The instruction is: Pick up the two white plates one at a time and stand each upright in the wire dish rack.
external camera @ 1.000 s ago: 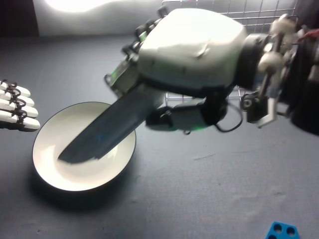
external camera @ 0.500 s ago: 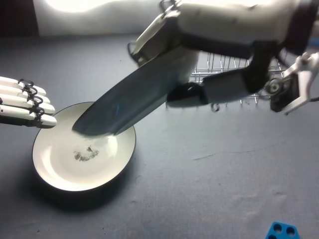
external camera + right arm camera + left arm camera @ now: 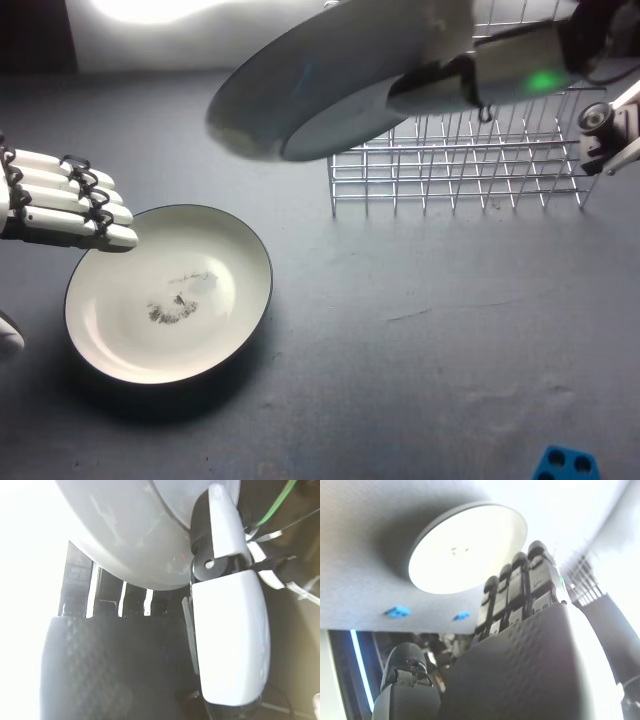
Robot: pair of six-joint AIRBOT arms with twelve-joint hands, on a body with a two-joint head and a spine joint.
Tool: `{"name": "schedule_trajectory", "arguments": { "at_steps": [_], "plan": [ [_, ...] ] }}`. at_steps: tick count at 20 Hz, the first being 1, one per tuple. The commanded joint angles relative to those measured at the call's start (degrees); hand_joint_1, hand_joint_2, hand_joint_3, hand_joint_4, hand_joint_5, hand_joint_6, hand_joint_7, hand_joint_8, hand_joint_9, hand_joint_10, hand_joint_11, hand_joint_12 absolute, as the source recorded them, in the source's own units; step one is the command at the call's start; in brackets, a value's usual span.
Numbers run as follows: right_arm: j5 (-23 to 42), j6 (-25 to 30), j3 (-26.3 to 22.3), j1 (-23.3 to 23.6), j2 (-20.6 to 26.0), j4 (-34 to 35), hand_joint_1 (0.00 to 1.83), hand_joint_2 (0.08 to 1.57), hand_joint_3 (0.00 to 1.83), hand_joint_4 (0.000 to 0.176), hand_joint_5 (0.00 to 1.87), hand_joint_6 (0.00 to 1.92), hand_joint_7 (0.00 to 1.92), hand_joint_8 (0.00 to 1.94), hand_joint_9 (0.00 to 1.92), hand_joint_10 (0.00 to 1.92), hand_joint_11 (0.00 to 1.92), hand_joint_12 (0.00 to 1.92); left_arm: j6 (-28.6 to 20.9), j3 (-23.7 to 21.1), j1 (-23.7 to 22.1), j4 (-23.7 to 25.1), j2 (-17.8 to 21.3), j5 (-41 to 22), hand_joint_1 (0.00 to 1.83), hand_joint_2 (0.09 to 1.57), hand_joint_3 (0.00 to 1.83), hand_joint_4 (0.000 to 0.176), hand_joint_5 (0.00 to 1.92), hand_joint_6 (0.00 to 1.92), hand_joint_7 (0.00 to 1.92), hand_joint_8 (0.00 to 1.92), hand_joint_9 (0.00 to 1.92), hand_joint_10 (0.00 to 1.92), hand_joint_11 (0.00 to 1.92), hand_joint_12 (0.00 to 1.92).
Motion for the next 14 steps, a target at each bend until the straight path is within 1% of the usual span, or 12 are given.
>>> {"name": "schedule_trajectory", "arguments": {
  "at_steps": [1,2,3,5,6,10,12,14],
  "plan": [
    [7.58,1.94,0.37,1.2,0.33,2.27,1.2,1.15,0.0,0.017,0.88,1.18,0.97,0.98,1.19,0.04,0.74,1.19,-0.3,0.58,-0.63,-3.39,-0.03,-1.3,0.0,1.09,0.0,0.0,0.04,0.01,0.02,0.0,0.0,0.0,0.0,0.0],
    [7.48,2.98,1.4,1.3,0.35,2.27,1.21,1.14,0.0,0.018,0.9,1.14,1.0,0.94,1.2,0.05,0.76,1.18,-0.45,0.68,-0.6,-3.15,-0.2,-1.11,0.0,1.09,0.0,0.0,0.03,0.0,0.01,0.0,0.0,0.0,0.0,0.0],
    [7.32,3.45,1.96,1.43,0.35,2.27,1.21,1.14,0.0,0.02,0.91,1.13,0.99,0.96,1.2,0.04,0.76,1.18,-0.49,0.64,-0.57,-2.96,-0.25,-1.02,0.0,1.09,0.0,0.0,0.04,0.01,0.02,0.01,0.0,0.0,0.0,0.0],
    [5.94,4.64,3.42,2.01,0.34,2.27,1.2,1.14,0.0,0.017,0.89,1.16,0.98,0.96,1.2,0.04,0.77,1.17,-0.49,0.4,-0.18,-2.64,-0.35,-0.86,0.0,1.09,0.0,0.0,0.05,0.01,0.02,0.01,0.0,0.0,0.0,0.0],
    [5.41,4.84,4.37,2.2,0.33,2.27,1.2,1.15,0.0,0.017,0.87,1.19,0.96,0.99,1.19,0.04,0.76,1.18,-0.49,0.22,0.13,-2.34,-0.41,-0.72,0.0,1.09,0.0,0.0,0.05,0.01,0.02,0.0,0.0,0.0,0.0,0.0],
    [4.54,5.69,6.75,2.47,0.46,2.27,1.21,1.14,0.0,0.014,0.89,1.15,1.01,0.94,1.22,0.04,0.78,1.17,-0.23,0.04,1.27,-1.15,-0.61,-0.53,0.0,1.09,0.0,0.0,0.06,0.01,0.04,0.01,0.01,0.0,0.0,0.0],
    [1.95,6.21,7.66,3.37,0.46,2.27,1.21,1.14,0.0,0.016,0.89,1.15,1.0,0.95,1.21,0.04,0.77,1.17,0.06,0.25,1.26,-1.15,-0.69,-0.46,0.0,1.08,0.0,0.0,0.03,0.0,0.01,0.0,0.0,0.0,0.0,0.0],
    [-0.96,6.55,8.66,4.26,0.45,2.27,1.21,1.14,0.0,0.015,0.89,1.17,0.99,0.95,1.21,0.03,0.76,1.18,0.11,0.43,1.35,-1.14,-0.84,-0.32,0.0,1.08,0.0,0.0,0.05,0.01,0.03,0.01,0.0,0.0,0.0,0.0]
  ]
}}
